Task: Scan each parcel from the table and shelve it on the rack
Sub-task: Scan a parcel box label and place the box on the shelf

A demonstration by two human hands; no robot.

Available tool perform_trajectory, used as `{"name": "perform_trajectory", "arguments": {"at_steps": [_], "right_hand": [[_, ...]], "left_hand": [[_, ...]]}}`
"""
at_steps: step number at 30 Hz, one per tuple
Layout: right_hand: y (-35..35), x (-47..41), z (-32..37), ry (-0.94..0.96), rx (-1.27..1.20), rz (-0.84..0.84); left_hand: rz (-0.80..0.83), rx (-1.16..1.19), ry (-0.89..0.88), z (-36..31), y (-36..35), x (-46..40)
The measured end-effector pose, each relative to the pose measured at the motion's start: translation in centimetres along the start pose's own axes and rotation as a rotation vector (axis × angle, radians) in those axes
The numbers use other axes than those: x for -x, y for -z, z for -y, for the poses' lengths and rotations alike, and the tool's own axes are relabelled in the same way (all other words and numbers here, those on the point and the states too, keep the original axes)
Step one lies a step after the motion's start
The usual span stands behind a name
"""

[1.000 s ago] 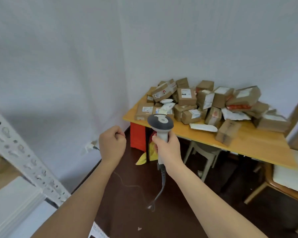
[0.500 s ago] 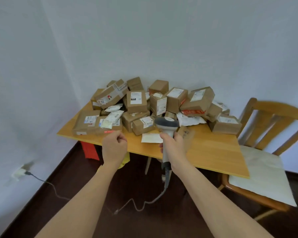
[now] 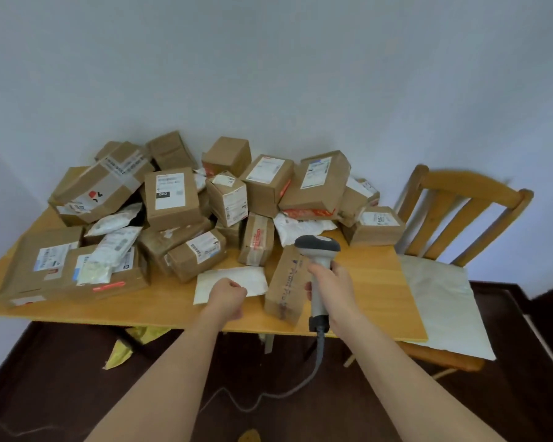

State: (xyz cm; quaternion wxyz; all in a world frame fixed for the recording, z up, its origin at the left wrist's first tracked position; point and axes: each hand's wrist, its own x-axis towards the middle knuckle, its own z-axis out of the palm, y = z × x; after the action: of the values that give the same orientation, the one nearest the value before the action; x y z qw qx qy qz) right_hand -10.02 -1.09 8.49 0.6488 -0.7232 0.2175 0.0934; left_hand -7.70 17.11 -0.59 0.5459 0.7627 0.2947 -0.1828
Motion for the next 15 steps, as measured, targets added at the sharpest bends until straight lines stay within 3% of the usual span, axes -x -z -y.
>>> {"name": "perform_trajectory", "arguments": {"at_steps": [10, 15], "right_hand": [[2.8, -8.5, -0.5, -0.102, 0.029, -0.022], [4.1, -11.5, -1.4, -0.128, 0.04, 0.036]], "left_hand": [[0.147, 0.069, 0.344, -0.8, -7.8, -6.2], [0.161, 0.29, 0.415, 0.1, -10.8, -7.0]]}}
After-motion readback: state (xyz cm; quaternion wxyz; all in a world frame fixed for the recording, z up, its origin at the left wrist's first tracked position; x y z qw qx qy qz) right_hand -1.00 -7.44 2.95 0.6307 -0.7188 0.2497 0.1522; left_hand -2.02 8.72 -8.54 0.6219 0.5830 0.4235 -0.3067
